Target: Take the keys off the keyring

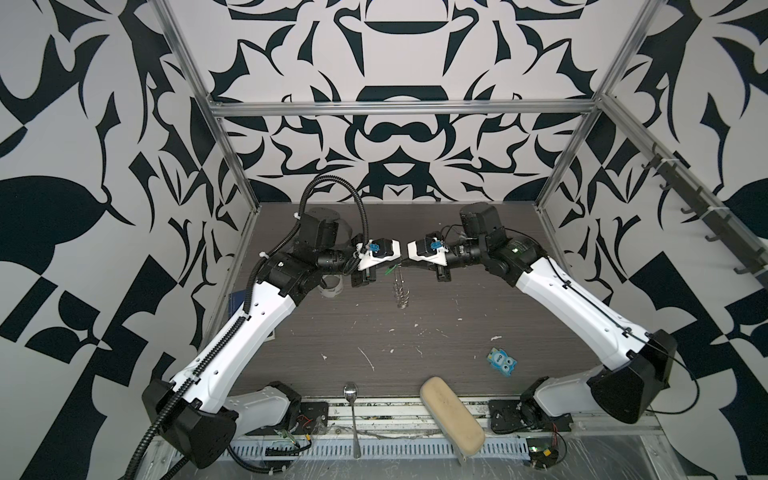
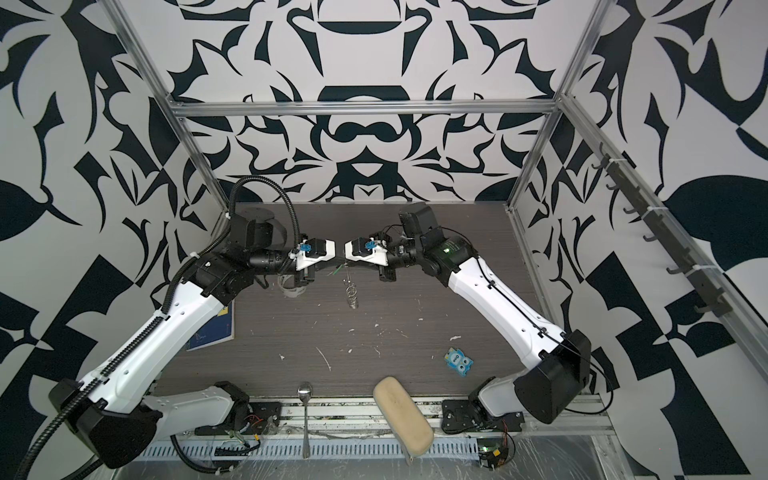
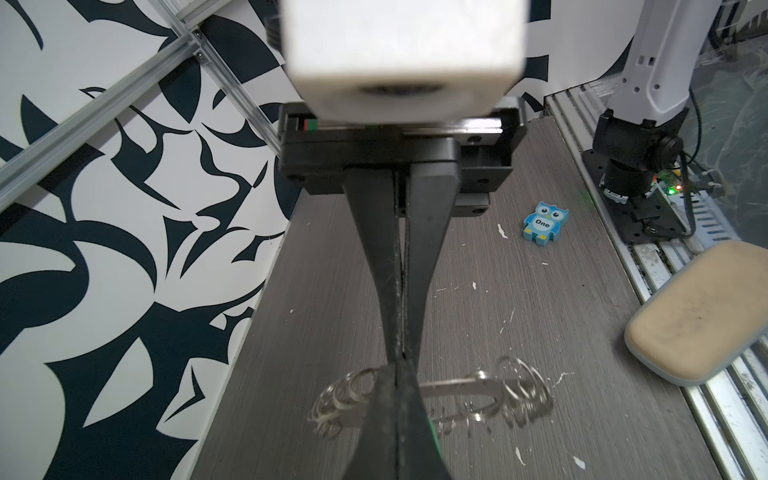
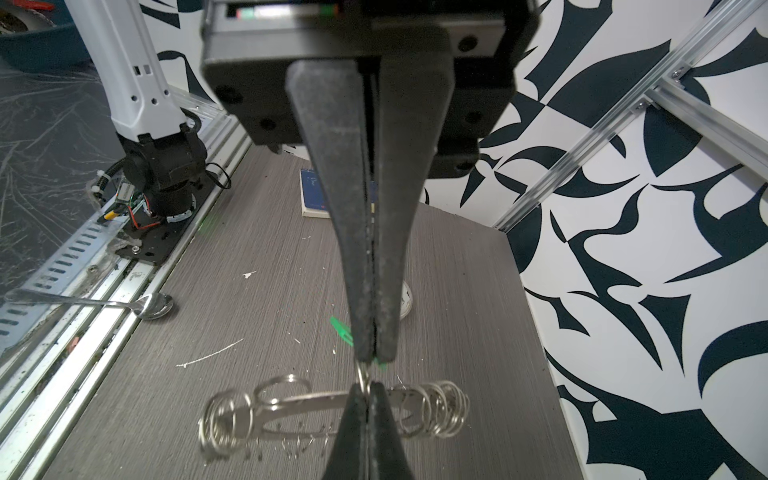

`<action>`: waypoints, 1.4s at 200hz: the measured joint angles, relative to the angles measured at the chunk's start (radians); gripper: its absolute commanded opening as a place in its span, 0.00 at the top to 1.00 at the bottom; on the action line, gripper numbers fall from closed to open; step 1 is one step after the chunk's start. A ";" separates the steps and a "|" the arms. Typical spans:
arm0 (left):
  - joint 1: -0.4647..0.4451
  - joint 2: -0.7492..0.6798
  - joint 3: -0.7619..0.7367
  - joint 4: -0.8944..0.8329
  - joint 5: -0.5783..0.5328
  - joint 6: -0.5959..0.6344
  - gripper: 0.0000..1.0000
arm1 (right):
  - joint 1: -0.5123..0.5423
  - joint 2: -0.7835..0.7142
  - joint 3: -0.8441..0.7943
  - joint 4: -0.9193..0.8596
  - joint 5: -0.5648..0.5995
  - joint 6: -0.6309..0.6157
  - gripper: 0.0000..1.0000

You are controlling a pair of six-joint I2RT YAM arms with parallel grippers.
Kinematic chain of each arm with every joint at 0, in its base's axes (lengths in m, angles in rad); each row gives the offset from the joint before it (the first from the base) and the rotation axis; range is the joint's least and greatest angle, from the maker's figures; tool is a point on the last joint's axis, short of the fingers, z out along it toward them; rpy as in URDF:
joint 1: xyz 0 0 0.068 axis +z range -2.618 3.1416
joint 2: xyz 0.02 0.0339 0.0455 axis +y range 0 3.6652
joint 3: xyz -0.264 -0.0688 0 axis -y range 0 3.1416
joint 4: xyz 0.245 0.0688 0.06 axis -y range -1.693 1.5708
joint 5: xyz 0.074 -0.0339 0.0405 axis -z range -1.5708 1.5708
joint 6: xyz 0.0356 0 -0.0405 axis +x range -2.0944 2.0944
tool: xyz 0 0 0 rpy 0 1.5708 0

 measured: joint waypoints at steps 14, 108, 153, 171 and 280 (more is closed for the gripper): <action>0.018 -0.008 -0.008 0.008 0.017 -0.011 1.00 | -0.006 -0.014 -0.039 0.072 -0.010 0.043 1.00; 0.044 -0.063 -0.080 0.114 0.061 -0.052 1.00 | -0.059 -0.085 -0.243 0.486 -0.138 0.420 1.00; 0.052 -0.068 -0.117 0.177 0.057 -0.071 1.00 | -0.073 -0.080 -0.417 0.937 -0.153 0.784 1.00; 0.056 -0.068 -0.117 0.185 0.053 -0.073 1.00 | -0.073 -0.053 -0.469 1.117 -0.152 0.920 1.00; 0.057 -0.053 -0.066 0.135 0.056 -0.061 1.00 | -0.068 -0.068 -0.492 1.149 -0.142 0.925 1.00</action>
